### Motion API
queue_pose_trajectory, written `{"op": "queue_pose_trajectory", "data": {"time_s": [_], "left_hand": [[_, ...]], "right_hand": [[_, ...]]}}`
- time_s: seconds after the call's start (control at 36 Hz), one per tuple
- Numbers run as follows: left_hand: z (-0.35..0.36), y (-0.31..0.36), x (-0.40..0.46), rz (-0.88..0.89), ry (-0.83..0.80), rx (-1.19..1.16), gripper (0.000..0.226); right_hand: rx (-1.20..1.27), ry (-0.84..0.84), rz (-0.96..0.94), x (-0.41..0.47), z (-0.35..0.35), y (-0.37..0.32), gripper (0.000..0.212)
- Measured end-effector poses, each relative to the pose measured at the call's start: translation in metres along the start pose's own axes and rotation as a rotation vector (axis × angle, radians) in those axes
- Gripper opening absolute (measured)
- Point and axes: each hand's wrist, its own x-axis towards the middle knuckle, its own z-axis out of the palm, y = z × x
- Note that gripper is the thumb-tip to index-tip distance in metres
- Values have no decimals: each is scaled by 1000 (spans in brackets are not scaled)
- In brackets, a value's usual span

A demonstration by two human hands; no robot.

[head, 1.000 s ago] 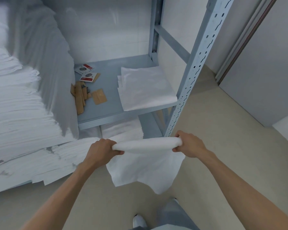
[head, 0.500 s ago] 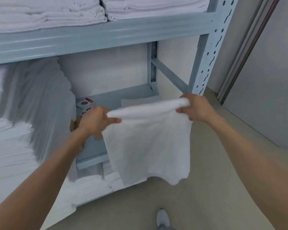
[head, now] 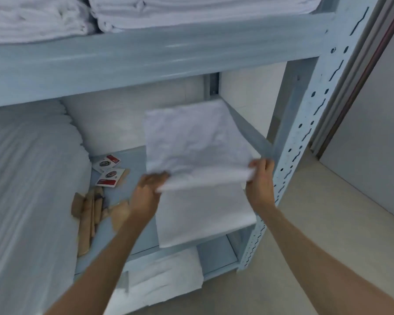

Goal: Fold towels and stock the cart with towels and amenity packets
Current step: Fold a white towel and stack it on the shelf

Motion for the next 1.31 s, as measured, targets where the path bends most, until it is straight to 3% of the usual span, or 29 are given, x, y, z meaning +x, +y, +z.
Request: {"op": "queue_pose_trajectory", "data": {"time_s": [0.11,0.17,0.31,0.44,0.58,0.75,0.83,1.0,1.31], "left_hand": [[86,-33,-65,-169,-265,-94,64],[112,-43,-93,-234,-386,-69,63],[126,-50,-91,-350,-378,-94,58],[115,-53,-78,-358,-525,-94,50],[100,-44,-47,-386,-663,183,35],[88,-28,17,-283,-432,183,38],[109,-9,38,-234,-307,158,48],[194,-13,-34,-198,-474,257,60],[187,-37,-68,-186,-425,206,63]], "right_hand": [[-182,-367,198,-51,41,84,51],[-249,-436,209,-69,51,105,50],[-342,-435,186,-60,54,100,45],[-424,-440,279,-55,59,90,41],[-507,-311,139,-49,62,72,39],[-391,-337,-159,1,72,25,35],[-467,-342,-256,17,91,21,41],[-736,-574,-254,-26,117,106,58],[-731,-564,-270,-37,114,118,60]]}}
